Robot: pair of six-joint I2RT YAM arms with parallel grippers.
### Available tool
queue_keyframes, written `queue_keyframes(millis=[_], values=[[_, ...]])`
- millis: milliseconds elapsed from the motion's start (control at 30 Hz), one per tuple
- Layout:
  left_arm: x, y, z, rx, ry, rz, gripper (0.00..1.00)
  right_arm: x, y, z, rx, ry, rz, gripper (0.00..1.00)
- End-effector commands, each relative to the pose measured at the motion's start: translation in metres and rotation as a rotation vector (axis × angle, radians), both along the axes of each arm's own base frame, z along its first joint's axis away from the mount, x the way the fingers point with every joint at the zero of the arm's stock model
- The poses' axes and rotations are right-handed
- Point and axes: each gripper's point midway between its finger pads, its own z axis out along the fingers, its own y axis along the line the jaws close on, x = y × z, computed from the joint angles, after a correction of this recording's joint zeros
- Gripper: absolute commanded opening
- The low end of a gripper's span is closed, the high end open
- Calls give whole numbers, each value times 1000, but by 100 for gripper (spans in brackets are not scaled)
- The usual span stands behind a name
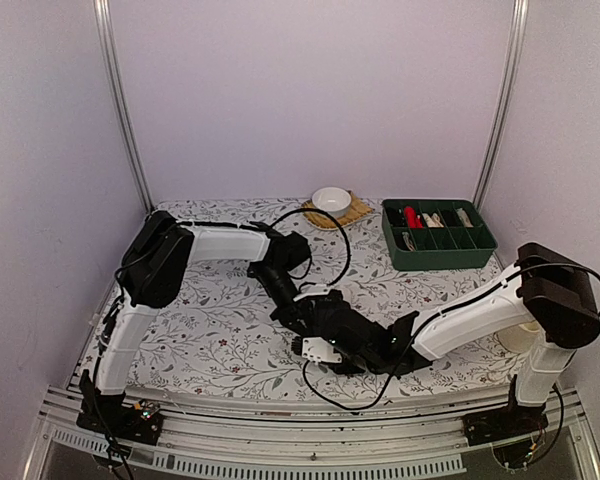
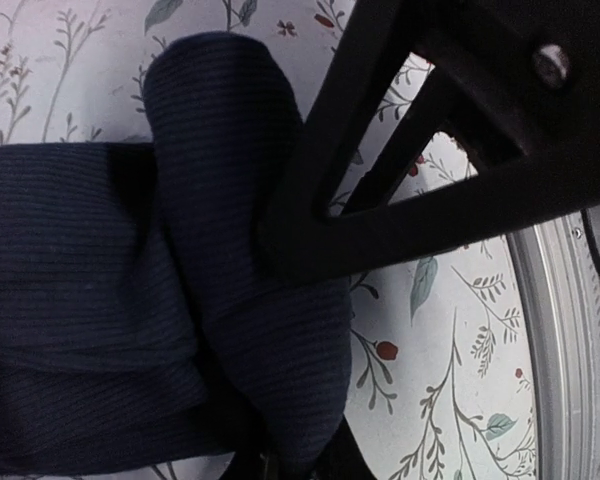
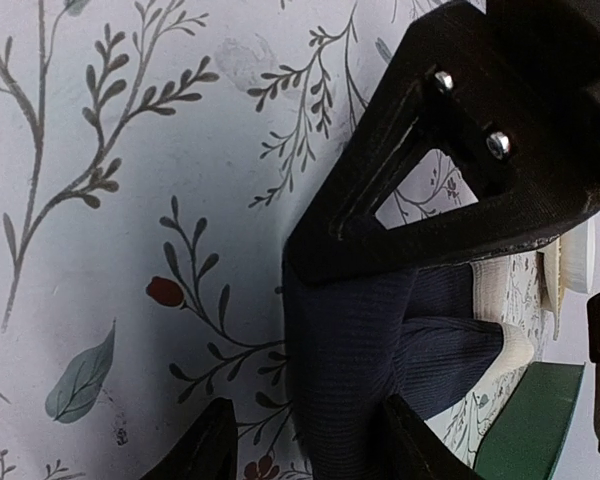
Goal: Roll the underwear
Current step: Roll the underwear at the center of the board.
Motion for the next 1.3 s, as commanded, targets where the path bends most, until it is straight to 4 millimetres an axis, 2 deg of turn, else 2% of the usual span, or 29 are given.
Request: queue_keyframes(millis=[0, 200, 267, 367, 500, 633, 700, 933, 1000, 1133, 1267], values=[[-4, 31, -36, 161, 51, 13, 0, 11, 5, 1, -30, -62, -11, 50], [-5, 32, -36, 162, 66, 11, 0, 17, -8, -17, -84, -48, -59, 46], [-4, 32, -36, 164, 72, 12, 0, 18, -11, -22, -94, -32, -71, 35], [-4, 33, -36, 168, 77, 9, 0, 17, -12, -28, -103, 4, -71, 12], [-1, 34, -33, 155, 39, 6, 0, 13, -9, -37, -105, 115, -70, 5], [5, 34, -16, 85, -84, 17, 25, 0, 1, -35, -37, 274, -50, 4], [11, 34, -1, 37, -168, 32, 39, -4, 4, -31, -14, 324, -46, 4], [32, 43, 58, -145, -421, 122, 74, -13, 8, -23, 20, 509, -52, 4], [38, 51, 69, -172, -485, 153, 81, -14, 8, -22, 23, 553, -54, 4], [50, 71, 88, -248, -622, 221, 89, -14, 12, -18, 44, 657, -56, 4], [38, 85, 99, -348, -792, 159, 93, -2, 21, -4, 100, 777, -67, 4]])
